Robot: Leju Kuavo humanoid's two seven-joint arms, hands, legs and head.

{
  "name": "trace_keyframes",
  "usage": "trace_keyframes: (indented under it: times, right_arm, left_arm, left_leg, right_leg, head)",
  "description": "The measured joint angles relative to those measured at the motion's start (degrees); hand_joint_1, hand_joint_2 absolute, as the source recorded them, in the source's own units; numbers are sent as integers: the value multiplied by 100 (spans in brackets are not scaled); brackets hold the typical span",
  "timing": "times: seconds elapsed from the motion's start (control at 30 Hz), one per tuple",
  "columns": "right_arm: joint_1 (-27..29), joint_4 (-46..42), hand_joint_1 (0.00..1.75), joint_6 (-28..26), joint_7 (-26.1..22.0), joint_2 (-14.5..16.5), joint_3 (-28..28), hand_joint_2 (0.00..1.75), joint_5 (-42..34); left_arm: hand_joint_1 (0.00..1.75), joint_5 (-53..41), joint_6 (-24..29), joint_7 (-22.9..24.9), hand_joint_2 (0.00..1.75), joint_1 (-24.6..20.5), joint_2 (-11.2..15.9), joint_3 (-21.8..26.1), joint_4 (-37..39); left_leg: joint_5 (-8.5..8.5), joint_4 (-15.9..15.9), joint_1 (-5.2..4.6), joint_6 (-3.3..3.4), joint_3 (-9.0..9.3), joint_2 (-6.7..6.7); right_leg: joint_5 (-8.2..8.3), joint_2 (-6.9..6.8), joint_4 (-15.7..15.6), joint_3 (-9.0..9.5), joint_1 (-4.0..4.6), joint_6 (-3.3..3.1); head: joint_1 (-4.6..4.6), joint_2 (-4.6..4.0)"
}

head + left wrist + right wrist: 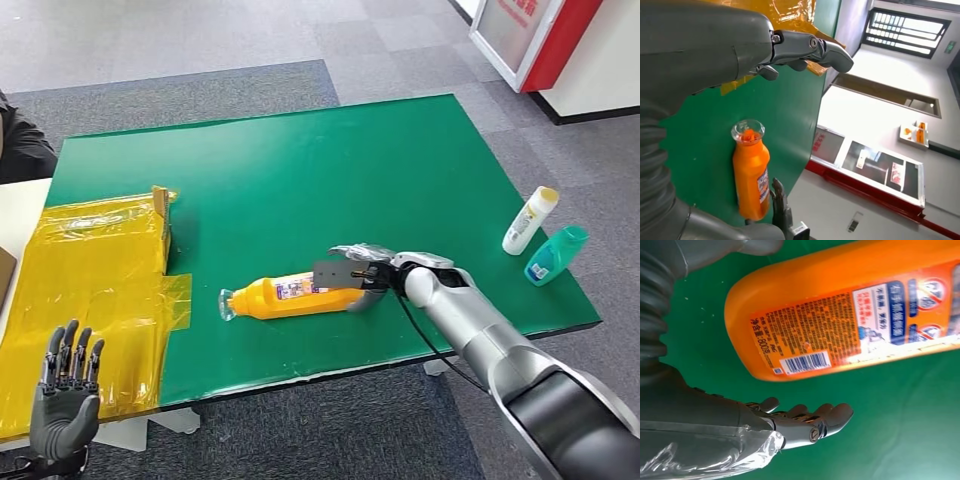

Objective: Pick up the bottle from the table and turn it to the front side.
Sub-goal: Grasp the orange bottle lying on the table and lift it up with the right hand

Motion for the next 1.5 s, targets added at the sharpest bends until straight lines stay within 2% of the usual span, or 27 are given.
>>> trace_keyframes:
  times: [0.13, 0.17, 0.27, 0.3, 0.63, 0.83, 0.93, 1.1, 1.3, 1.5]
  right_arm:
    - [-111, 373, 0, -12, -27, 2, 165, 175, -72]
    - [-128, 445, 28, -16, -28, 4, 198, 175, -83]
    - [-174, 653, 159, -21, -47, 10, 292, 175, -126]
    - [-192, 712, 175, -26, -61, 16, 323, 175, -141]
    - [-266, 942, 175, -281, -232, 37, 490, 175, -387]
    - [-31, 624, 175, -703, -257, -100, 483, 175, -874]
    - [371, 97, 175, -1189, -217, -222, 332, 175, -1265]
    - [1470, -1145, 175, -1829, -338, -264, -317, 175, -1965]
    - [2367, -2117, 175, -1877, -681, 25, -883, 175, -2339]
    - [2719, -2536, 175, -1697, -929, 373, -1055, 175, -2336]
  left_arm:
    - [0, 1, -2, 0, 175, -35, 1, -37, 0]
    - [0, 1, -3, 0, 175, -42, 2, -48, 0]
    - [0, 7, -10, 0, 175, -54, 4, -74, 0]
    - [0, 10, -12, 0, 175, -58, 6, -81, 0]
    - [0, 50, -8, 0, 175, -78, 16, -92, 2]
    - [0, 129, -100, 0, 175, -47, 15, -55, 1]
    - [0, 142, -189, 0, 175, 10, -24, 18, -68]
    - [0, 175, -358, 0, 175, 139, -204, 208, -373]
    - [0, 172, -267, 0, 175, 144, -394, 287, -533]
    - [0, 64, 77, 87, 175, 80, -462, 220, -516]
  left_leg:
    - [0, 0, 0, 0, 0, 0]
    - [0, 0, 0, 0, 0, 0]
    - [0, 0, 0, 0, -1, 0]
    - [0, 0, 0, 0, -1, 0]
    - [0, 0, 0, 0, 0, 0]
    - [-1, 0, 0, 1, -1, 0]
    - [-5, 0, 1, 3, -1, -3]
    - [-14, 0, 1, 5, -5, -7]
    - [-18, 0, 1, 0, -5, -7]
    - [-16, 0, 2, 0, -4, -5]
  right_leg:
    - [0, 0, 0, 1, 0, 0]
    - [0, 0, 0, 1, 0, 0]
    - [0, 0, 0, 1, 0, 0]
    - [0, 0, 0, 0, 0, 0]
    - [0, 0, 0, -1, 0, 0]
    - [-1, 0, -1, -2, 0, 1]
    - [-4, -3, -1, 0, 1, 0]
    - [-11, -6, -2, -1, 1, -2]
    - [-19, -5, -1, -3, 2, -8]
    - [-17, -5, -1, -3, 3, -9]
  head:
    - [0, 0]
    - [0, 0]
    - [-1, 0]
    - [-1, 0]
    - [0, 0]
    - [-1, 0]
    - [-1, 0]
    - [0, 0]
    - [1, 0]
    - [0, 0]
